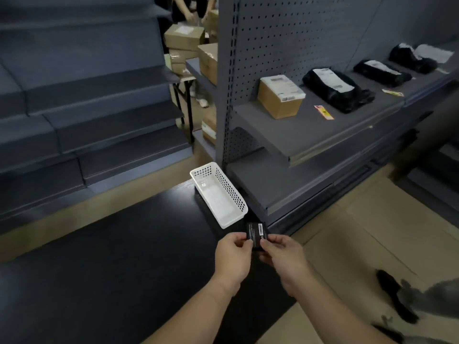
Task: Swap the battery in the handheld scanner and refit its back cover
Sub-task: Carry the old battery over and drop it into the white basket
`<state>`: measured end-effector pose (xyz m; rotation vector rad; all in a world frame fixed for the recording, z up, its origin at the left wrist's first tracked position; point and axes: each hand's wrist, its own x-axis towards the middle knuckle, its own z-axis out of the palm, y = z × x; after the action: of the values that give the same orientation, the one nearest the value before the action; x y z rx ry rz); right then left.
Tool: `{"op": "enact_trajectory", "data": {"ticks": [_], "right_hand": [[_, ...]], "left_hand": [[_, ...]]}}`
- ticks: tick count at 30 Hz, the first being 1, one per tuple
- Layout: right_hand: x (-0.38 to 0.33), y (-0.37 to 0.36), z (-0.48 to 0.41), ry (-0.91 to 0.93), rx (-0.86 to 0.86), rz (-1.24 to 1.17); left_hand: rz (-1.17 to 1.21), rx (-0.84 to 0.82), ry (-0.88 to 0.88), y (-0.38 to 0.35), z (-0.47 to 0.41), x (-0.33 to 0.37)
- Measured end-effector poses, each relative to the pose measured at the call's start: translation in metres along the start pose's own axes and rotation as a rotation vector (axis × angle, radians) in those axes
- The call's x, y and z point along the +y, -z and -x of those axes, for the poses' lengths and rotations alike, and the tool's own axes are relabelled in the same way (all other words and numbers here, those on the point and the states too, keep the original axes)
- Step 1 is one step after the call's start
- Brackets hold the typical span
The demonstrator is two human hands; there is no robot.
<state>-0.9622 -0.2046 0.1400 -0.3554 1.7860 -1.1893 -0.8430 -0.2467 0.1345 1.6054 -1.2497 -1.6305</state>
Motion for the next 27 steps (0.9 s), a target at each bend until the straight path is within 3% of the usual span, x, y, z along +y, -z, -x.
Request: {"op": "enact_trajectory", "data": {"ticks": [8, 16, 21, 27], "right_hand": [[-0.024, -0.045, -0.098, -0.079, -0.181, 0.059], [-0.033, -0.085, -0.189, -0.112, -0.191, 0.234], [-0.021, -0.107, -0.219, 0.053, -0.18, 0.692], [-0.01, -0.132, -0.233, 0.109, -0.209, 0.862]], "left_hand": [[-0.067, 0.207, 0.018, 0.012, -0.061, 0.023], [-0.456, 0.236, 0.034, 0.02, -0.102, 0.035], [-0.556, 0.222, 0.142, 0.016, -0.126, 0.024], [-0.593, 0.186, 0.14, 0.012, -0.139, 0.012]]}}
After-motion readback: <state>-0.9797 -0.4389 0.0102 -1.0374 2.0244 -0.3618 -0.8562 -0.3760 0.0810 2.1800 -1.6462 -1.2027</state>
